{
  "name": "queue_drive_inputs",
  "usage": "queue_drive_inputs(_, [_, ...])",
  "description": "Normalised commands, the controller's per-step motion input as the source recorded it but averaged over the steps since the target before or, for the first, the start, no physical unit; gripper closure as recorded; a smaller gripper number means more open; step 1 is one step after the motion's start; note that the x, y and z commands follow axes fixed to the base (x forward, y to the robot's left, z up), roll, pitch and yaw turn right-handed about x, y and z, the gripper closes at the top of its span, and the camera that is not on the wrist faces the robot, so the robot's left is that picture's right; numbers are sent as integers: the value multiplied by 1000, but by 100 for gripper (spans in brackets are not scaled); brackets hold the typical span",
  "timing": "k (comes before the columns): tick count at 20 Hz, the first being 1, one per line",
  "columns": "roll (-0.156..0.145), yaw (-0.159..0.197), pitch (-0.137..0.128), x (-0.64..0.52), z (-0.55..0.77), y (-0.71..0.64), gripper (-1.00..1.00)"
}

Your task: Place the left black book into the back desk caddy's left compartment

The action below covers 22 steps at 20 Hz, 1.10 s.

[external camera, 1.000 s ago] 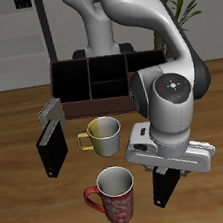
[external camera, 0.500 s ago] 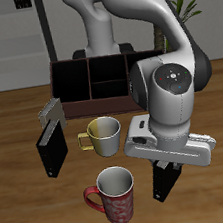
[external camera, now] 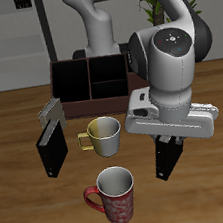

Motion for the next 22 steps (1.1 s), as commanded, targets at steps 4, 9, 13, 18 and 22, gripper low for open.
queue_drive_inputs(4, [18,52,-40,-371,520,60,100])
queue_drive_inputs(9, [10,56,-40,-386,549,-63,100])
queue_drive_inputs(13, [4,37,-70,-533,631,-30,100])
queue_drive_inputs(18, [-11,41,-24,-437,513,-151,100])
queue_drive_inputs(22, [-4,51,-20,-403,370,-91,100])
